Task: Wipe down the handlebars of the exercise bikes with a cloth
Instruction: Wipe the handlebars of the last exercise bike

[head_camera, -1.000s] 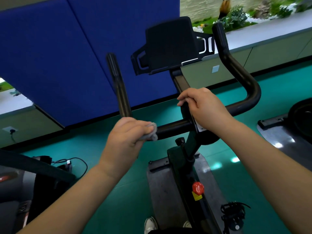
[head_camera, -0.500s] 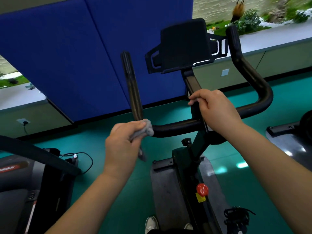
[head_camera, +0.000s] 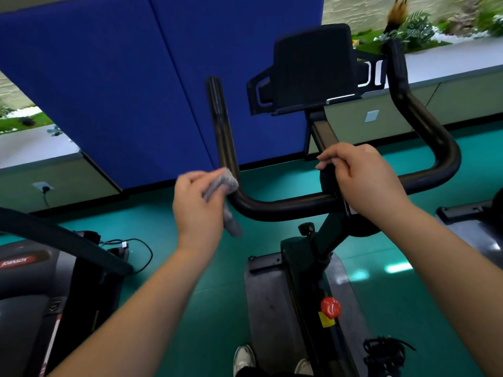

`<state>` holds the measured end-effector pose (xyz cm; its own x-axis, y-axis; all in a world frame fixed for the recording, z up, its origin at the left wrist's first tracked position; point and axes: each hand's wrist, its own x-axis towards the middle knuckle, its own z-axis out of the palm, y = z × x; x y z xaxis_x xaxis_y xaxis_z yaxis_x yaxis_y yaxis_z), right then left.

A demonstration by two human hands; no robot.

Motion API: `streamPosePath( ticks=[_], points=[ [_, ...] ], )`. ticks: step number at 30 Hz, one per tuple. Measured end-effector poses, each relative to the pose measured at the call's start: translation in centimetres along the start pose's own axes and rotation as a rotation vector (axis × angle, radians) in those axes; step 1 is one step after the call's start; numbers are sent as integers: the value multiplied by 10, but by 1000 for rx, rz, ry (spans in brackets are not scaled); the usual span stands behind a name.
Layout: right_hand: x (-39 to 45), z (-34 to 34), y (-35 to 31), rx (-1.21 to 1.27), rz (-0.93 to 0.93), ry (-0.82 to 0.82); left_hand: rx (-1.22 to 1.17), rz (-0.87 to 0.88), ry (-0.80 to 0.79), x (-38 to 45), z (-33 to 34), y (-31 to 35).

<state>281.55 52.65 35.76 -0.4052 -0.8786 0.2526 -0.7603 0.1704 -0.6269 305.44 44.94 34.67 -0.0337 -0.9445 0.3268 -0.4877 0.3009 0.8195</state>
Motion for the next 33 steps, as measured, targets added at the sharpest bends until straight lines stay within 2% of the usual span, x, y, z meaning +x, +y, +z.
streamPosePath(
  ticks=[3, 6, 10, 13, 16, 22, 24, 29, 31, 33],
  points=[
    [0, 0, 0, -9, 9, -3, 97, 20, -59, 51, 4, 2],
    [0, 0, 0, -15, 5, -6, 153, 76, -121, 67, 8, 1],
    [1, 2, 3, -23, 16, 9, 144, 177, -132, 32, -1, 4],
    [2, 5, 5, -37, 18, 13, 116, 300, -238, 0, -13, 5],
    [1, 5, 4, -43, 12, 16, 226, 411, -297, 8, -16, 6],
    [2, 4, 3, -30, -1, 12, 217, 257, -201, 43, 5, 17],
    [2, 5, 4, -32, 4, 12, 193, 252, -159, 29, 5, 16],
    [2, 5, 7, -58, 24, 8, 15, 192, -191, -26, -9, 11],
    [2, 5, 6, -58, 25, 4, -64, 130, -195, -36, -12, 8],
    [1, 5, 5, -57, 22, 2, -151, -7, -127, -40, -12, 0]
  ],
)
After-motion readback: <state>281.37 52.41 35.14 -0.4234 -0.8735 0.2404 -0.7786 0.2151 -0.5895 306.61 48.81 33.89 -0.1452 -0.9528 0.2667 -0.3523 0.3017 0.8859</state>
